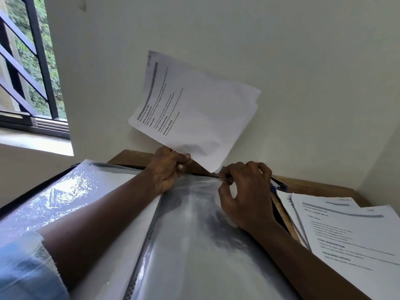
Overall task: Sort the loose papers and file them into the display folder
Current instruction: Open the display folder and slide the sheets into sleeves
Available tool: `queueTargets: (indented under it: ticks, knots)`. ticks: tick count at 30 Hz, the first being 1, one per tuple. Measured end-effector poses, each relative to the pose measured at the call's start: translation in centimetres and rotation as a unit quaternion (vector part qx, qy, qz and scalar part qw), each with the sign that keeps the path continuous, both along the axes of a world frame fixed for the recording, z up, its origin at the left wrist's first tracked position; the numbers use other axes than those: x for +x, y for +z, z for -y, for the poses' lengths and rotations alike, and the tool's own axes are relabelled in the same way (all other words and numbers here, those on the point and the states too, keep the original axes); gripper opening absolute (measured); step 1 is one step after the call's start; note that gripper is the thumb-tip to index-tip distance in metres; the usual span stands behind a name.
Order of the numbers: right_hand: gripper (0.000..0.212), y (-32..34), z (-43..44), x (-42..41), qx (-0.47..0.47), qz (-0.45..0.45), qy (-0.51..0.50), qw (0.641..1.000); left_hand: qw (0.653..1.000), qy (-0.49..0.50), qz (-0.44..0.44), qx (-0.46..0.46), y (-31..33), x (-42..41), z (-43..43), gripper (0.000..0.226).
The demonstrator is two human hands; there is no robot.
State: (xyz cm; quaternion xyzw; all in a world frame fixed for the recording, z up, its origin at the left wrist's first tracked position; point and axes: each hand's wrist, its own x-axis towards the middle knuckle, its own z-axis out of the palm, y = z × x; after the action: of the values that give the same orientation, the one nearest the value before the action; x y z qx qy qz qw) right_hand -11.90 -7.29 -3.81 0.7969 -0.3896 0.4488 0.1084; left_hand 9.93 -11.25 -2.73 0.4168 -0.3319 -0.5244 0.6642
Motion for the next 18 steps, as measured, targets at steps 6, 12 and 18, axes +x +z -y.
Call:
queueTargets:
  ticks: [6,12,18]
  knots:
    - [0.008,0.1,-0.1,0.1,-0.016,0.005,0.007,1.0,0.999,-0.034,-0.037,0.012,0.0,-0.5,0.1,0.02]
    - [0.01,0.3,0.0,0.0,-0.035,-0.003,0.016,0.999,0.996,0.024,0.062,0.058,-0.4,-1.2,-0.1,0.043]
    - [0.013,0.5,-0.2,-0.1,-0.022,0.017,0.001,1.0,0.988,0.019,0.122,0.095,0.5,0.8,0.0,0.053]
